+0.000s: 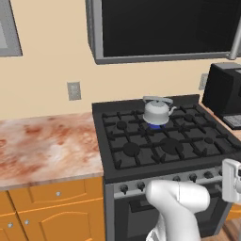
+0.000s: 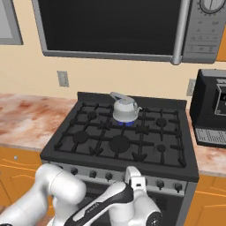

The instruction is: Lower the heat of the kettle.

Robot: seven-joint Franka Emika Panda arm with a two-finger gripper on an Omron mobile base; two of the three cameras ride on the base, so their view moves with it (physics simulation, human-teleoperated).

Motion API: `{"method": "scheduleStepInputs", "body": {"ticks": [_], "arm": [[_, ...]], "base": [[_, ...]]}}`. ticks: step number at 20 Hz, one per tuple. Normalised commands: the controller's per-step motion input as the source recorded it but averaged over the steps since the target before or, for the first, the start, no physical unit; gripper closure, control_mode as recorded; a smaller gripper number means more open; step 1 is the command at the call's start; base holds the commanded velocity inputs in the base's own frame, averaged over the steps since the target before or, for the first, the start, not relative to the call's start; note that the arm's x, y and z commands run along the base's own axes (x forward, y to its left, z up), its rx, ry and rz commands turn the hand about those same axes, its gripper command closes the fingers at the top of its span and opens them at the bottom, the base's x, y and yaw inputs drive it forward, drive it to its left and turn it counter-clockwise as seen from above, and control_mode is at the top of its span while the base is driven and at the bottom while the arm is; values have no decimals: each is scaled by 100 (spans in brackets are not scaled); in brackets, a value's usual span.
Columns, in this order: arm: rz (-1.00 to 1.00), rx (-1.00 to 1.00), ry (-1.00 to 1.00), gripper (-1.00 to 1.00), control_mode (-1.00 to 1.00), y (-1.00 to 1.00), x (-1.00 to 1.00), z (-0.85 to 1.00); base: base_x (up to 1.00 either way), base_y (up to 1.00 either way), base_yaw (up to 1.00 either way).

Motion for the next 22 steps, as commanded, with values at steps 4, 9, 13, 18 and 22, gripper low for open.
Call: {"method": "scheduleStepInputs", "body": {"ticks": [4,9,13,18,22], "arm": [[13,0,-22,-100,-100,-35,1,-39],[14,0,-22,-100,-100,-31,9,-39],[11,0,-17,-100,-100,-19,27,-29],[10,0,-11,-100,-100,-18,35,-22],[6,0,-7,-100,-100,-27,32,-26]], "base": [[0,0,0],[0,0,0],[0,0,0],[0,0,0],[0,0,0]]}}
